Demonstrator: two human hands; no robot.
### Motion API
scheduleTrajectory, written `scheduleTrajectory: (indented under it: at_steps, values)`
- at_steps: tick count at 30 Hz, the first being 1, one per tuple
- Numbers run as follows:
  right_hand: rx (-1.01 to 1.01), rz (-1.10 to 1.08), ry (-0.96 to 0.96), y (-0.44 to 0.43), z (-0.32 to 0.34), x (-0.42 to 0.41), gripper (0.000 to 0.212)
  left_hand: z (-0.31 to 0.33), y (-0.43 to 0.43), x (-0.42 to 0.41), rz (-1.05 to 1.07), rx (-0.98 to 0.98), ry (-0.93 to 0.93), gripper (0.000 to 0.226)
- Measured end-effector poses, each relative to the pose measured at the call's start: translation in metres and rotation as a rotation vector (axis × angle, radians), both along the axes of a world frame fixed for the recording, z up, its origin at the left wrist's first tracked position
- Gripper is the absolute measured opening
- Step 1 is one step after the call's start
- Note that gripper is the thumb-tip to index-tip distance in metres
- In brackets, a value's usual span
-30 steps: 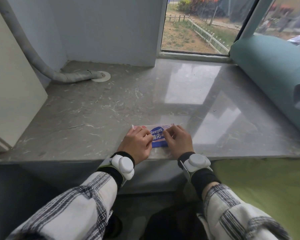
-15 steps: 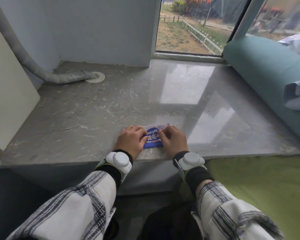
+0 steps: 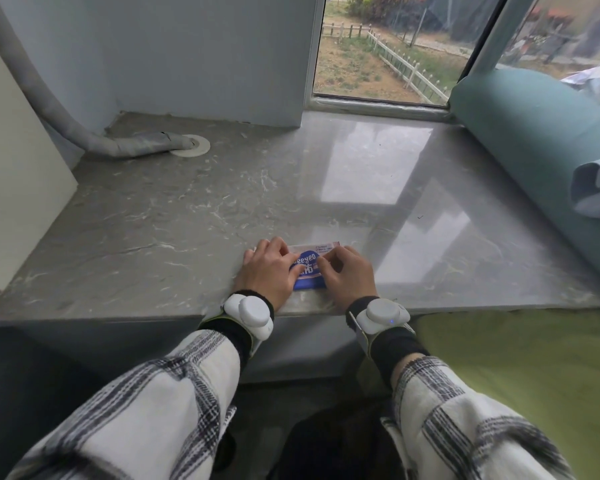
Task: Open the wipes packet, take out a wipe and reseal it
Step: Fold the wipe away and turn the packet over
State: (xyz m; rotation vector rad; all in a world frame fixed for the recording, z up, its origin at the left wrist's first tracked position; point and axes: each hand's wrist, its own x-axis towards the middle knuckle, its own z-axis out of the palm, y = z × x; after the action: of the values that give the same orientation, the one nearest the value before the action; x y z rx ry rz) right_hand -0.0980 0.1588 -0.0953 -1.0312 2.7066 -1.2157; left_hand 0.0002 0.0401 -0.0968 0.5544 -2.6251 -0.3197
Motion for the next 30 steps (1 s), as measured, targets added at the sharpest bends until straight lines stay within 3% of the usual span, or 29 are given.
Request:
scheduleTrajectory:
  at_steps: [14,23,30]
  values:
    - [0.011,-0.016,0.010,0.000,0.001,0.000,0.016,0.003,0.000,-0.005,-0.030,-0.064,-0.067,0.025]
    - [-0.015,-0.024,0.006,-0.001,0.002,0.001,0.015,0.000,0.012,-0.015,0.094,-0.021,-0.075,0.021]
    - [-0.011,-0.021,0.010,-0.001,0.002,0.001,0.016,0.000,0.011,-0.013,0.035,-0.061,-0.095,0.028]
